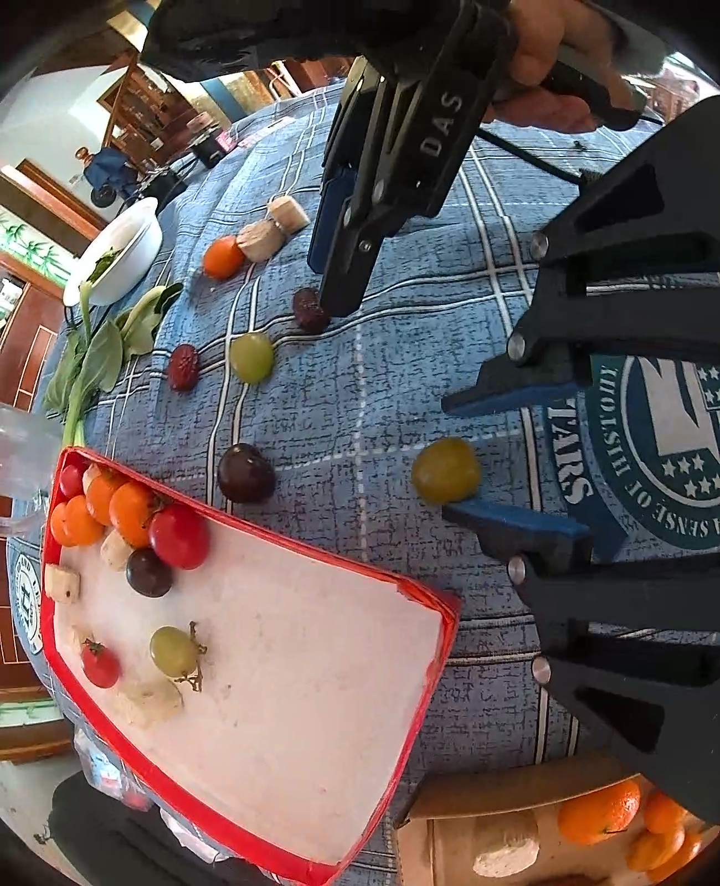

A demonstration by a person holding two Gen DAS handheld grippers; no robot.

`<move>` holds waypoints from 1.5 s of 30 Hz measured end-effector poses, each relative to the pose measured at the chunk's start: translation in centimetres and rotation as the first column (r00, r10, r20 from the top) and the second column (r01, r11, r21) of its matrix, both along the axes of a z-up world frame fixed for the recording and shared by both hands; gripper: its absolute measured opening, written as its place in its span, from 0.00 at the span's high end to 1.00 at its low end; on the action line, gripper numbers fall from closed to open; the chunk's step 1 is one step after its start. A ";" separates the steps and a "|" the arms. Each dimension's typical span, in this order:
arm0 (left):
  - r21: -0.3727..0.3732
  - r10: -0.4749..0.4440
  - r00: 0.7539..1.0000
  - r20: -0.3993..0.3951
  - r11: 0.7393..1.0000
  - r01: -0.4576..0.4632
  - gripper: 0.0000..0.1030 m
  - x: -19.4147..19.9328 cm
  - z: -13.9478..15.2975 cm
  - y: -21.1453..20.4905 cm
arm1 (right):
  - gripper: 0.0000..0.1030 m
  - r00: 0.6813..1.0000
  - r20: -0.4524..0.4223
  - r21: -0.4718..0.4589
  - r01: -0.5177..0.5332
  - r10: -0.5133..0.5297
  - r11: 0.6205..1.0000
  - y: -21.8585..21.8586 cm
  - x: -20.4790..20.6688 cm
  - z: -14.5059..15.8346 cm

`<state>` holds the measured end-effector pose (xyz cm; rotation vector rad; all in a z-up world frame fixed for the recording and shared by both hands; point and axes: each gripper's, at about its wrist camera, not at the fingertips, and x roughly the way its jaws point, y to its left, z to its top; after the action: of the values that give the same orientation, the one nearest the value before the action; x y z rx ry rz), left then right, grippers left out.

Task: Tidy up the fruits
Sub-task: 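Close the left gripper on the green grape while the right gripper grasps the dark date, then carry the grape with the left gripper while the right gripper carries the dark date over the box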

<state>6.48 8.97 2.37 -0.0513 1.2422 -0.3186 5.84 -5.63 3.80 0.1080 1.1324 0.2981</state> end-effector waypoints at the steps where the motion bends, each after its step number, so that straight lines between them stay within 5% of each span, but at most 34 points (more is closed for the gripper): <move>1: -0.004 0.003 1.000 0.003 1.000 -0.003 0.78 0.0 0.1 0.0 | 0.63 1.000 0.002 -0.007 0.001 -0.001 1.000 0.1 0.2 0.0; 7: -0.015 0.015 1.000 0.018 1.000 -0.015 0.82 -0.2 0.1 -0.2 | 0.75 1.000 0.008 -0.049 -0.028 0.029 0.998 1.0 0.9 -0.3; 9: -0.029 0.020 1.000 0.013 0.999 -0.020 0.82 -0.3 0.1 0.1 | 0.94 0.999 0.018 -0.051 -0.041 0.042 0.998 1.1 0.6 0.0; 14: -0.047 0.016 1.000 0.001 0.999 -0.016 0.82 -0.7 0.2 0.3 | 0.93 0.999 0.023 -0.019 -0.046 0.046 0.999 0.8 -0.5 0.7; 20: -0.055 0.013 1.000 -0.002 0.998 -0.013 0.82 -1.2 0.4 0.4 | 0.69 1.000 -0.011 0.054 0.012 -0.011 0.998 -1.0 -0.3 0.1; 28: -0.073 0.055 0.998 -0.017 0.996 -0.056 0.82 -1.9 0.3 1.4 | 0.69 0.999 -0.017 0.020 -0.042 0.042 0.999 1.3 1.1 -0.4; 34: -0.093 0.064 0.998 -0.008 0.994 -0.065 0.82 -2.5 0.9 1.6 | 0.83 0.994 0.003 -0.119 -0.110 0.111 0.987 3.2 0.7 -0.8; 45: -0.137 0.101 0.995 0.023 0.986 -0.097 0.82 -5.1 3.0 4.3 | 0.83 0.988 0.034 0.016 -0.152 0.152 0.988 4.6 -4.3 2.1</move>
<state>1.38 13.32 5.34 -0.2246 1.1829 -0.3159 1.56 -1.02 5.88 0.0326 1.1081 0.4446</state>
